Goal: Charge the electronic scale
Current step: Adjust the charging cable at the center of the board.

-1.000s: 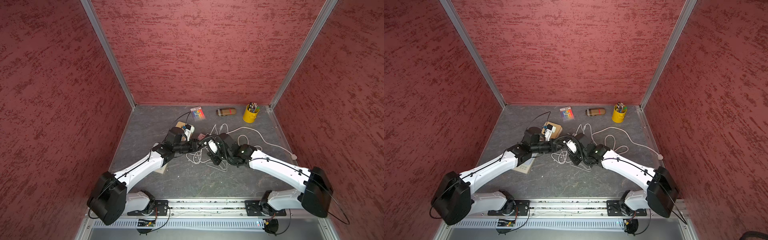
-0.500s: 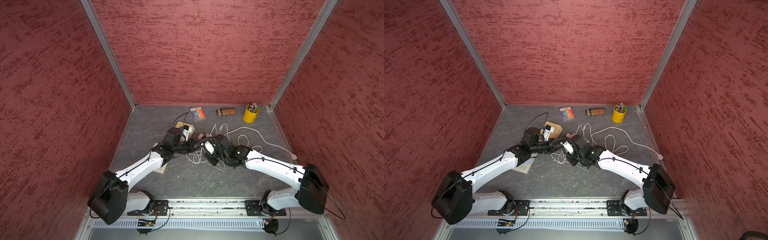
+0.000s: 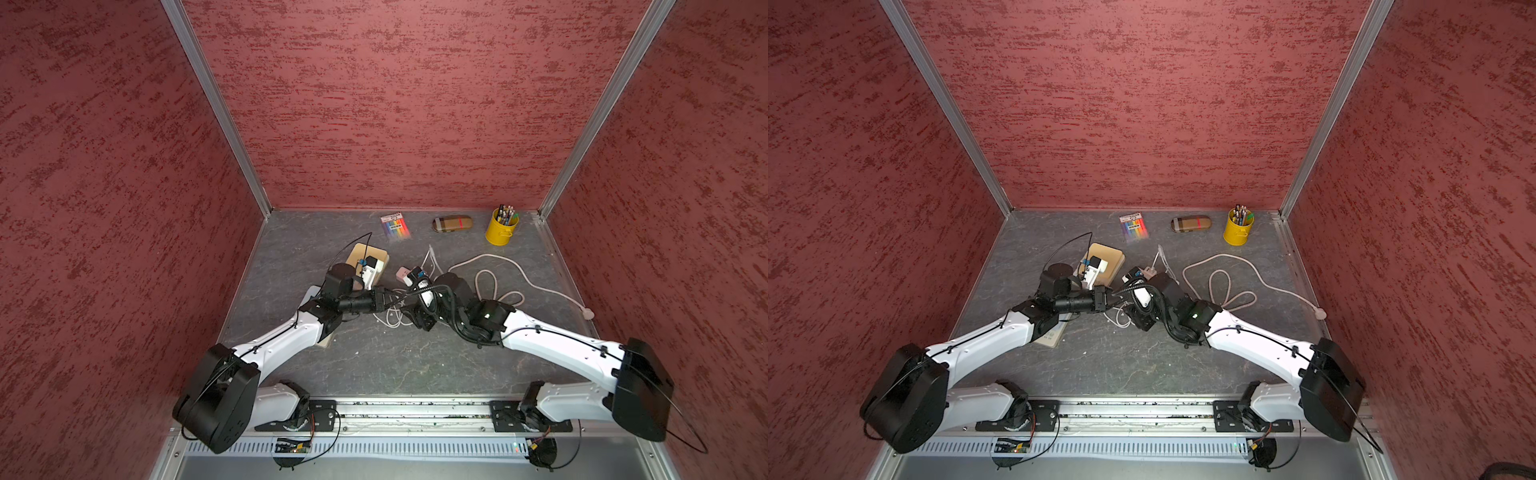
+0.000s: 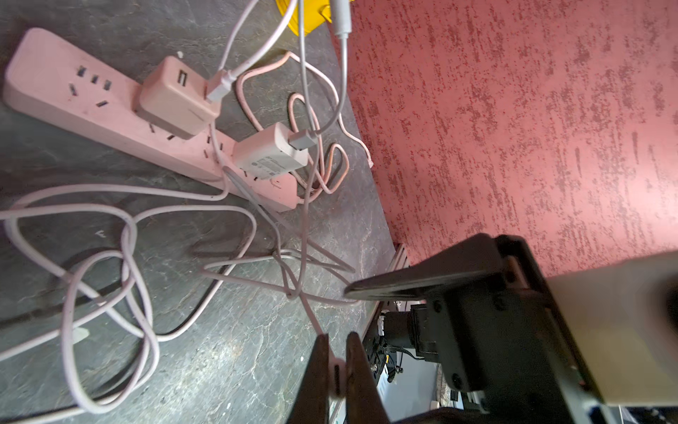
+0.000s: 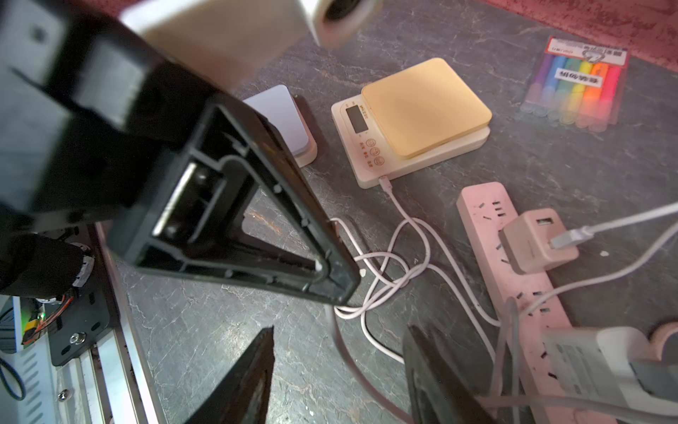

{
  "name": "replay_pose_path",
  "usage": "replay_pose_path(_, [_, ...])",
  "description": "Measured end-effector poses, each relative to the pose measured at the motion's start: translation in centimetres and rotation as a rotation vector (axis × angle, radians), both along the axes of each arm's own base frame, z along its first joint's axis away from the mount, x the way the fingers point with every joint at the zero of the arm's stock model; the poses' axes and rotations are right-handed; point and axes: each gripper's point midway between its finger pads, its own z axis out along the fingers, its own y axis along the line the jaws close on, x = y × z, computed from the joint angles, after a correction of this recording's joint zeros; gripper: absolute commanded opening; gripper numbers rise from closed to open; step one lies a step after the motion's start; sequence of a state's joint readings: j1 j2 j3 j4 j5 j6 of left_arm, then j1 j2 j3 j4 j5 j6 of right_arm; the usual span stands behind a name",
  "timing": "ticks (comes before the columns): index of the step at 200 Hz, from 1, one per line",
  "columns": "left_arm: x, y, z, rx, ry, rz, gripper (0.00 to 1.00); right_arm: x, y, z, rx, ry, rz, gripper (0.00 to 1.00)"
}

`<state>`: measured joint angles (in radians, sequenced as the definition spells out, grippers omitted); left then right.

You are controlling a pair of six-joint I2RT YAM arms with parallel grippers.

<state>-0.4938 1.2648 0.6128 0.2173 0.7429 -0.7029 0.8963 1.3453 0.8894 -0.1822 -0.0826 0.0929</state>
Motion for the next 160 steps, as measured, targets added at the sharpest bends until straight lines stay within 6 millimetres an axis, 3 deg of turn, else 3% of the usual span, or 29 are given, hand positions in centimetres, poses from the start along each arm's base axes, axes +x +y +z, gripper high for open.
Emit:
replay_pose_path(14, [-0.1,-0.2,0.4,-0.015,-0.012,-0.015,0.0,0.4,0.6,-0.9,-0.023,0.012,0.004,0.46])
replay_pose_path(33, [-0.2,-0.3,0.8,-0.03,-0.021,-0.027,0.0,1.0,1.2,-1.4,-0.038,0.015,0.008,0.12])
replay_pose_path(45, [-0.2,-0.3,1.0,-0.035,-0.026,-0.027,0.0,1.1,1.5,-1.3,-0.036,0.01,0.014,0.0])
replay_pose_path(61, [-0.1,-0.1,1.3,-0.04,-0.035,-0.022,0.02,1.2,1.6,-1.1,-0.03,0.004,0.013,0.0])
replay_pose_path(67, [-0.1,0.0,1.4,-0.04,-0.037,-0.019,0.14,1.2,1.6,-0.9,-0.023,0.002,0.012,0.0])
replay_pose_path(76, [-0.1,0.3,1.7,-0.04,-0.045,-0.012,0.4,1.2,1.7,-0.6,-0.013,-0.003,0.012,0.0])
replay_pose_path(81, [-0.1,0.5,1.8,-0.038,-0.051,-0.007,0.46,1.2,1.7,-0.5,-0.008,-0.007,0.012,0.0])
replay_pose_path(122, [0.6,3.1,2.3,-0.018,-0.029,0.088,0.47,1.2,1.6,0.0,0.001,-0.015,0.011,0.0])
replay_pose_path(160, [0.3,2.9,0.8,0.009,0.05,0.085,0.43,1.0,1.7,-0.5,-0.013,-0.002,0.018,0.0])
